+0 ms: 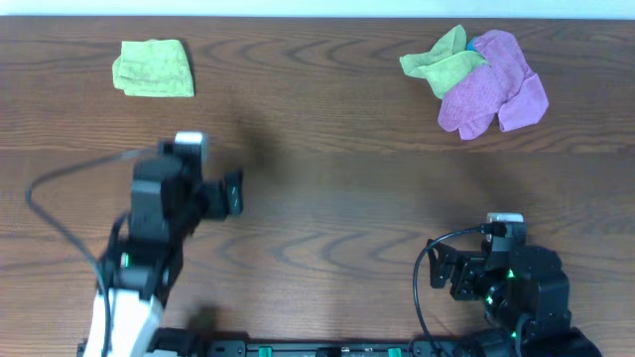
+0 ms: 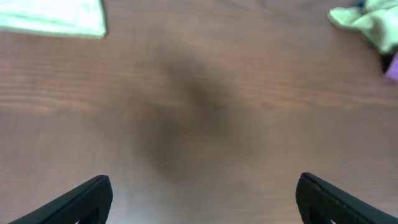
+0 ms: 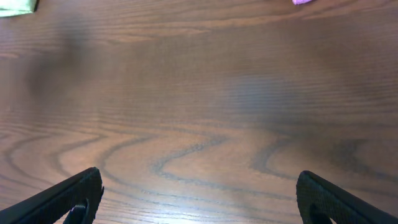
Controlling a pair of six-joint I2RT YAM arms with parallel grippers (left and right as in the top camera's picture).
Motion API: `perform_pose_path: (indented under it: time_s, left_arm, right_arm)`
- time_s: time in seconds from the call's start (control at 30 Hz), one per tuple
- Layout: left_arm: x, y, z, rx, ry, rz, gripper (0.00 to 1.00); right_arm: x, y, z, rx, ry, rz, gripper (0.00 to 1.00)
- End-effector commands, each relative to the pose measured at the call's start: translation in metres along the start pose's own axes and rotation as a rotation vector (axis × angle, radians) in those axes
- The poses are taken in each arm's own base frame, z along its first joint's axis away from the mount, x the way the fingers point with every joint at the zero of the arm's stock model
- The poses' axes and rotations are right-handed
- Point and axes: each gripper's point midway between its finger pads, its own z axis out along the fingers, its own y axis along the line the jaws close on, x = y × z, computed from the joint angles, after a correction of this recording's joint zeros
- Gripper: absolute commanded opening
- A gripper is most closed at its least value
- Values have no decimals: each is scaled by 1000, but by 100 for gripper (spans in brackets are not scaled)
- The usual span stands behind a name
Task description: Fold the cloth
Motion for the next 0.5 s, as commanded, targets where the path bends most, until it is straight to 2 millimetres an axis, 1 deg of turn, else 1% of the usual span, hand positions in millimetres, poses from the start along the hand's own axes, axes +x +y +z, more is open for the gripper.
perform_pose_path:
  time_s: [0.0, 0.1, 0.23, 0.33, 0.47]
  left_arm:
    - [34, 23, -9, -54, -47, -5, 95]
    - [59, 38, -14, -80, -90, -35, 95]
    - [85, 52, -14, -113, -137, -58, 95]
    - [95, 55, -11, -115, -160, -60, 95]
    - [112, 57, -3, -107, -161, -59, 95]
  right_arm:
    - [-1, -3, 0, 13, -8, 15, 99]
    - [-1, -3, 0, 13, -8, 15, 99]
    - [-1, -3, 0, 12, -7, 15, 99]
    - [-1, -3, 0, 12, -7, 15, 99]
    - [-1, -3, 0, 13, -8, 15, 99]
